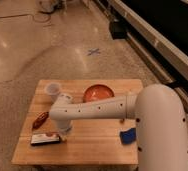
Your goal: Push the eraser across the table
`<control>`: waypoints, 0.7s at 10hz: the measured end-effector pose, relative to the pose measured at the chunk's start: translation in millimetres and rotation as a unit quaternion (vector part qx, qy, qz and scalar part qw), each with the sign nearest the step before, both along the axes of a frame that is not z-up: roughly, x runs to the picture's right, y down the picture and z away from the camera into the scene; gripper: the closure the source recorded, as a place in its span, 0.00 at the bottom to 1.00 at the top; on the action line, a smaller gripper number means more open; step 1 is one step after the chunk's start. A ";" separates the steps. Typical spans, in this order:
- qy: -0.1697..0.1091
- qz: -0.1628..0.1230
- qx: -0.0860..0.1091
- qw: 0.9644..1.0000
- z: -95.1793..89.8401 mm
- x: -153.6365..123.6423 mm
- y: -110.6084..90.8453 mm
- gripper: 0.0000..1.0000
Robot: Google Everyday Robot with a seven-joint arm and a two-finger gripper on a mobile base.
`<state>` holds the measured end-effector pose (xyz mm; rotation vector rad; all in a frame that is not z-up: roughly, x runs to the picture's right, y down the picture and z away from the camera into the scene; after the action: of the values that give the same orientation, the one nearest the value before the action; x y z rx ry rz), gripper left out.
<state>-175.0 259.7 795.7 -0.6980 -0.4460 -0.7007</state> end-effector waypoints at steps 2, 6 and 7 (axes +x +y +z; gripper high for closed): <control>-0.014 -0.010 -0.001 1.000 -3.0 -16.1 4.6 1.00; -0.035 -0.021 -0.005 0.999 -6.3 -38.9 10.5 1.00; -0.038 -0.022 -0.006 0.999 -7.2 -41.4 11.3 1.00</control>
<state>-216.4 271.0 788.5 -0.6958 -0.5049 -0.7690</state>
